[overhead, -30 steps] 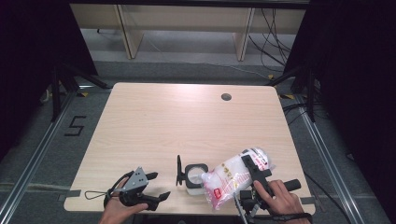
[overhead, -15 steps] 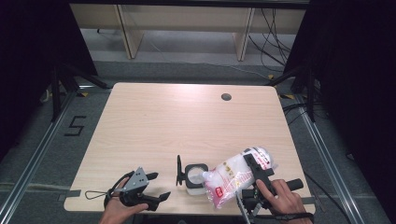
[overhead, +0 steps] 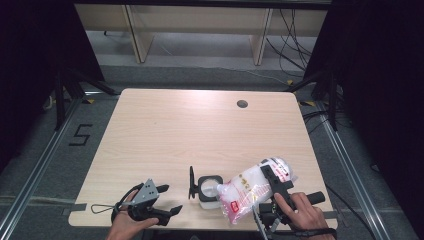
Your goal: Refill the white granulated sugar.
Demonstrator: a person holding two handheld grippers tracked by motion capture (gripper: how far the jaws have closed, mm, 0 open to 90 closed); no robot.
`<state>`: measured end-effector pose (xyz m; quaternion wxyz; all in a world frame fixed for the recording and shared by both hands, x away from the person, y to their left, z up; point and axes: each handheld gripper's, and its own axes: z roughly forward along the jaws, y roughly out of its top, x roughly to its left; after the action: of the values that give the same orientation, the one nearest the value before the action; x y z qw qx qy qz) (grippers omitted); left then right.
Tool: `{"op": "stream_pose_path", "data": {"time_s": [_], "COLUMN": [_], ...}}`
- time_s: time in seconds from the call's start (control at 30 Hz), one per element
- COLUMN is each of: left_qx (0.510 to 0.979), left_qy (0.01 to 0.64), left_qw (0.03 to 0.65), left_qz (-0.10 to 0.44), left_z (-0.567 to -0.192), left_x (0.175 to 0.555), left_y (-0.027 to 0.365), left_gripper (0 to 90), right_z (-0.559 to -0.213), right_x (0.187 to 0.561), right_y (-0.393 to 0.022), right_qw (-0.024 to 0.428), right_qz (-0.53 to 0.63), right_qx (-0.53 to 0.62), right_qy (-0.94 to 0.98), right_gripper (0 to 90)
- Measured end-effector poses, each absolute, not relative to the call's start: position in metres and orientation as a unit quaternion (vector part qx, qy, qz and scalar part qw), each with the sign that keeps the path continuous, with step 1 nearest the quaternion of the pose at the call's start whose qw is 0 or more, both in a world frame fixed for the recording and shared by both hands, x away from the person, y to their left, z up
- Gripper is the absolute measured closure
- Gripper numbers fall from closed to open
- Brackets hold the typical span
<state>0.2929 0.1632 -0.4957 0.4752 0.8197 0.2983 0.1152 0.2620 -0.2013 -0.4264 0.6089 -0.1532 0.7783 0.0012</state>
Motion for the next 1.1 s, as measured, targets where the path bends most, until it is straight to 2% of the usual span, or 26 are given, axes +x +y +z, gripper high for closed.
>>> {"op": "stream_pose_path", "data": {"time_s": [0.03,0.13,1.1], "left_qx": [0.82,0.82,0.819], "left_qy": [0.297,0.298,0.301], "left_qw": [0.475,0.475,0.476], "left_qz": [0.116,0.114,0.115], "left_z": [-0.4955,-0.4958,-0.4959], "left_x": [0.2931,0.2927,0.2933], "left_y": [0.1634,0.1628,0.1629], "left_gripper": [18.0,18.0,17.9], "right_z": [-0.4281,-0.4276,-0.4294], "right_x": [0.2634,0.2604,0.2624], "right_y": [-0.2015,-0.201,-0.201], "right_qw": [0.62,0.608,0.616], "right_qz": [0.014,-0.003,0.013], "right_qx": [-0.154,-0.145,-0.145], "right_qy": [0.769,0.78,0.774], "right_gripper": [41.0,41.0,41.1]}}
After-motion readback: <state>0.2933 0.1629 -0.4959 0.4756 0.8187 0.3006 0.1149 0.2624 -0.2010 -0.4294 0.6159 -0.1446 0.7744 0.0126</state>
